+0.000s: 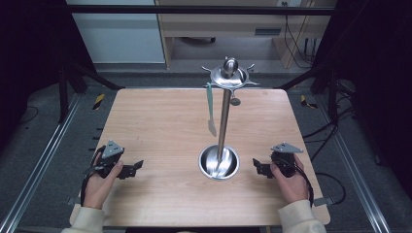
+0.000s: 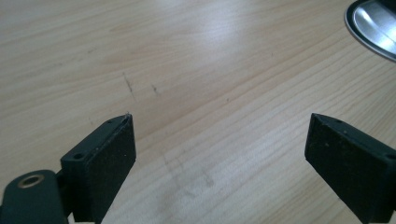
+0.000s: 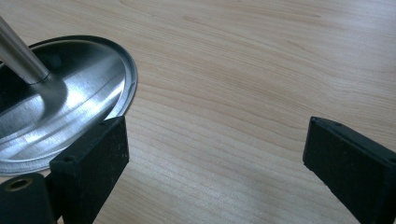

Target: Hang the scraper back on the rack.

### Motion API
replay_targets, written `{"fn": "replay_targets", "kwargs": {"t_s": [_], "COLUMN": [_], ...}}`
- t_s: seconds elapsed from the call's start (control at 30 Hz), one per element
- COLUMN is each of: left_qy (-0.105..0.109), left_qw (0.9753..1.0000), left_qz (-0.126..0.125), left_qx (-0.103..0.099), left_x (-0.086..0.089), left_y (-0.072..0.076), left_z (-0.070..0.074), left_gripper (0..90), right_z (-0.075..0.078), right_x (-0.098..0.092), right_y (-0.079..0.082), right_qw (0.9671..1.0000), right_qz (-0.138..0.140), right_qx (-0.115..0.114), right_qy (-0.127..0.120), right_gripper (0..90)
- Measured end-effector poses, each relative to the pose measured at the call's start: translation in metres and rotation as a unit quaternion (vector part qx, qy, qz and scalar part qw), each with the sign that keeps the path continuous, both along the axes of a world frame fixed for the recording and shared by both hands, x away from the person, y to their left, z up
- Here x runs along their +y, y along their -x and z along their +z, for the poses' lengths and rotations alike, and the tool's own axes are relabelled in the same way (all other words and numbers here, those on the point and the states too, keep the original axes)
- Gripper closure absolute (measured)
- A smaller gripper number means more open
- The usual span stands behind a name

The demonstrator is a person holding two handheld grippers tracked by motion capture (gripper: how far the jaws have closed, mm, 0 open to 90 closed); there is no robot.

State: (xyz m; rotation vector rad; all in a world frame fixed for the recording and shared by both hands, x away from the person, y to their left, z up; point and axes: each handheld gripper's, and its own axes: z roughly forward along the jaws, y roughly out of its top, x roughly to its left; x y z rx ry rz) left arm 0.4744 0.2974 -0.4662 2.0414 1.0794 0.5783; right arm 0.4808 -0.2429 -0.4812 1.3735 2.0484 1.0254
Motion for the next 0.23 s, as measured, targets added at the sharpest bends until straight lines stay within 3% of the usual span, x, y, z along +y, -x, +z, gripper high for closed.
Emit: {"fn": "replay_targets", "kwargs": {"t_s": [0.07, 0.23], "left_qy": [-0.008, -0.018], "left_qw": [1.0000, 0.9998], "left_qz": [0.000, 0.003], "left_qx": [0.005, -0.005], "left_x": [-0.0014, -0.0025], "left_y": [0.0009, 0.0017], "left_z": [-0.0029, -0.0019], "left_gripper": [8.4, 8.4], "right_z": [-0.0007, -0.0009], "right_x": [0.0005, 0.0024], "right_y": [0.0004, 0.0021], "right_qw": [1.0000, 1.0000], "right_qz": [0.003, 0.008], "right_qx": [0.002, 0.002], "right_qy": [0.002, 0.002], "right_gripper": [7.0, 7.0]}}
